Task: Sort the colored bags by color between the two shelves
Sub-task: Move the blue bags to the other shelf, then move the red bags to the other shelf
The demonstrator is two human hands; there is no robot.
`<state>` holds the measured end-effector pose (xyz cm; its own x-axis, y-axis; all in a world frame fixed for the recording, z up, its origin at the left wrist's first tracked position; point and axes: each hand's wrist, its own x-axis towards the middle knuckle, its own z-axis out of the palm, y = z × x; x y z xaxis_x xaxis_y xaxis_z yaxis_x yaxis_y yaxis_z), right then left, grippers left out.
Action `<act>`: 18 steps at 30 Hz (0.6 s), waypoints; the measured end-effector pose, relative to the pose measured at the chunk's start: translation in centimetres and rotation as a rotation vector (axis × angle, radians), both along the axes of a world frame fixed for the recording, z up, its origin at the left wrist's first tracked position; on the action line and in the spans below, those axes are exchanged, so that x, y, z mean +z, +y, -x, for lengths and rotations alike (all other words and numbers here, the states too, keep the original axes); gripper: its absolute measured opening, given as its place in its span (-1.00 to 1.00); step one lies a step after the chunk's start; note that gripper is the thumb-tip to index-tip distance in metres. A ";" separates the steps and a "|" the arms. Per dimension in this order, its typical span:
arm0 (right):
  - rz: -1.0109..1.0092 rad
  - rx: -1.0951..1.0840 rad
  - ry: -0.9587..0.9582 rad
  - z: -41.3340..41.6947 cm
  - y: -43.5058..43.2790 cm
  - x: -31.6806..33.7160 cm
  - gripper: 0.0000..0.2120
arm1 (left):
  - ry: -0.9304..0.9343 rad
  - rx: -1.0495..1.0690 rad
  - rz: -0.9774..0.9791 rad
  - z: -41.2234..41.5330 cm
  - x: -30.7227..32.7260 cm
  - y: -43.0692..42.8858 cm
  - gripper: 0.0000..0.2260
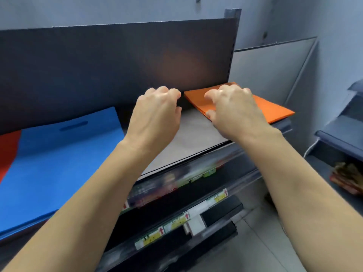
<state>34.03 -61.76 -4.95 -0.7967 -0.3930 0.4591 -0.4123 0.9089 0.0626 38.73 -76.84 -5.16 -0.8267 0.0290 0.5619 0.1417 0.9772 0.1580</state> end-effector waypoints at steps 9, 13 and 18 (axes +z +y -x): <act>0.006 -0.248 0.125 1.5 19.7 2.7 -0.71 | 0.147 -0.237 0.136 5.8 2.4 18.3 -0.77; -0.022 -0.449 0.104 1.4 29.5 3.0 -0.70 | 0.190 -0.385 0.136 8.7 2.6 27.8 -0.83; -0.042 -0.699 0.062 0.2 40.2 3.0 -0.69 | 0.193 -0.598 0.101 11.3 2.5 39.6 -0.82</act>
<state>33.87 -21.56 -1.92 -0.8419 0.1833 0.5076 0.2732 0.9559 0.1080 27.46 -37.27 -2.70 -0.5353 0.5148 0.6696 0.6842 0.7292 -0.0136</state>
